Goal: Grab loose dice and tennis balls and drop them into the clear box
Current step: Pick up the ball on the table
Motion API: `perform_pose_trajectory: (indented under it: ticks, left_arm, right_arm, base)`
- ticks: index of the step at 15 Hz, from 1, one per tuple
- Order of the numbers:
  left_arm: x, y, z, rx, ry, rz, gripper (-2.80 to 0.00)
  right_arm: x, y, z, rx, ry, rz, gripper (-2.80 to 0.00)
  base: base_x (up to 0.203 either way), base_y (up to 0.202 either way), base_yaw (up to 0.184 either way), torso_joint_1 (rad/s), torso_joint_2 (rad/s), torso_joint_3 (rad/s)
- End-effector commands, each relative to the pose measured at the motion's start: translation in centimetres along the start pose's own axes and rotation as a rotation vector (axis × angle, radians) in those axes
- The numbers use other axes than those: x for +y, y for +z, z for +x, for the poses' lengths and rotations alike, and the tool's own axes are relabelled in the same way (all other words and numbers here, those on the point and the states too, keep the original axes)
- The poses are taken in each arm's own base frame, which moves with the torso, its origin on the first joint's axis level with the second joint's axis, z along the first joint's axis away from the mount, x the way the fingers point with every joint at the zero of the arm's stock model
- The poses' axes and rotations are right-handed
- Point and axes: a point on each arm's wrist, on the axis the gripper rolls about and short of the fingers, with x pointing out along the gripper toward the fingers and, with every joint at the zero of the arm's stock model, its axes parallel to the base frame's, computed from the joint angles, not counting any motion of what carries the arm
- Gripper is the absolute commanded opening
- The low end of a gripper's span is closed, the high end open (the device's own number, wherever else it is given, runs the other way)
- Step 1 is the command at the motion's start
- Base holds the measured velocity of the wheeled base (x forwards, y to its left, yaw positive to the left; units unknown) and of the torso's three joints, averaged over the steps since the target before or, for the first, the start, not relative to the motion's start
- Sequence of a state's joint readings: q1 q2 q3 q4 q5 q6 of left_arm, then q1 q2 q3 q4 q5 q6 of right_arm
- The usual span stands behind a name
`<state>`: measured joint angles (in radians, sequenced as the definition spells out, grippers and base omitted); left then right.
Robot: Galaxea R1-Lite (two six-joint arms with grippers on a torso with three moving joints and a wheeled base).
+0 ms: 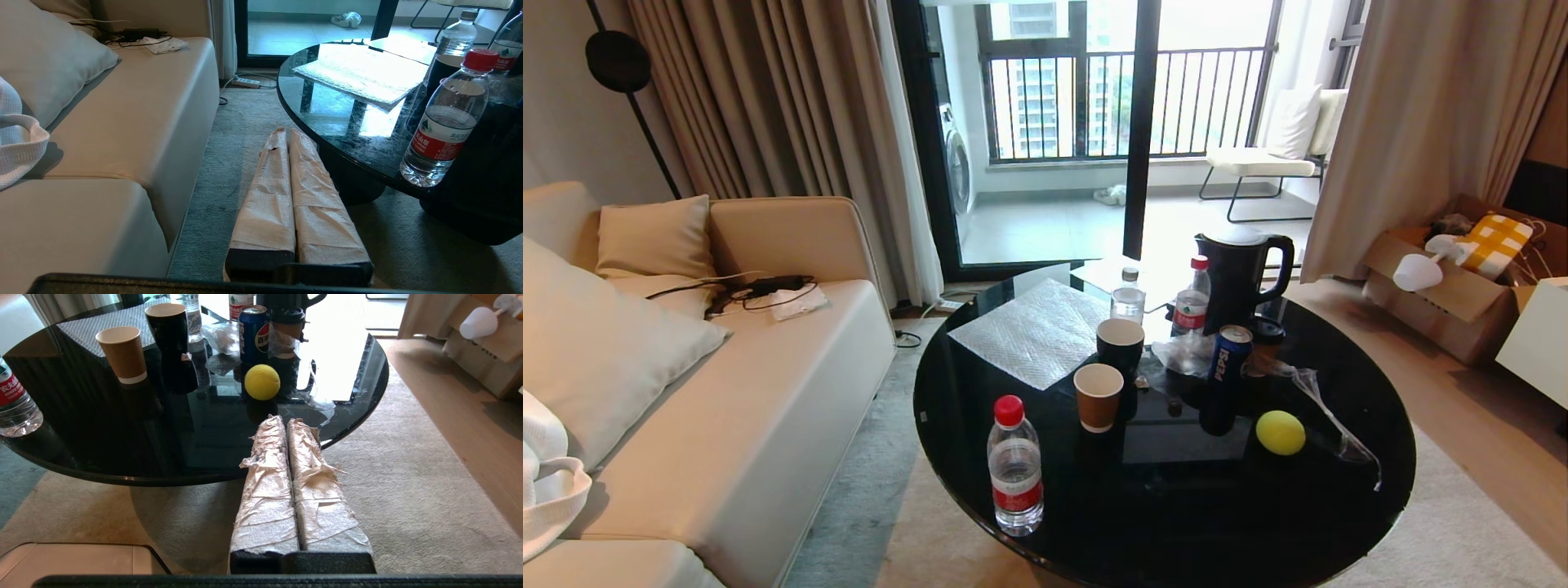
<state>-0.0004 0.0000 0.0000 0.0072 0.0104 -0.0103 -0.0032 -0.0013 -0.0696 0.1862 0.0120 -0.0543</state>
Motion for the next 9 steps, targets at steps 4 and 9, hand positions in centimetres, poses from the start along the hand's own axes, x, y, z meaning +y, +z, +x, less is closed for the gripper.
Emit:
perform_pose_trajectory:
  ticks: [4,9]
  left_arm:
    - [0.0,-0.04,0.02,0.003,0.001,-0.002,-2.8]
    - [0.0,-0.05,0.01,0.002,0.001,-0.002,-2.8]
  right_arm:
    - [0.0,-0.04,0.0,0.003,0.001,-0.001,-2.8]
    - [0.0,-0.04,0.0,0.003,0.001,0.0,-2.8]
  base:
    - [0.0,0.0,0.0,0.002,0.0,-0.034]
    - [0.0,0.0,0.0,0.003,0.0,-0.19]
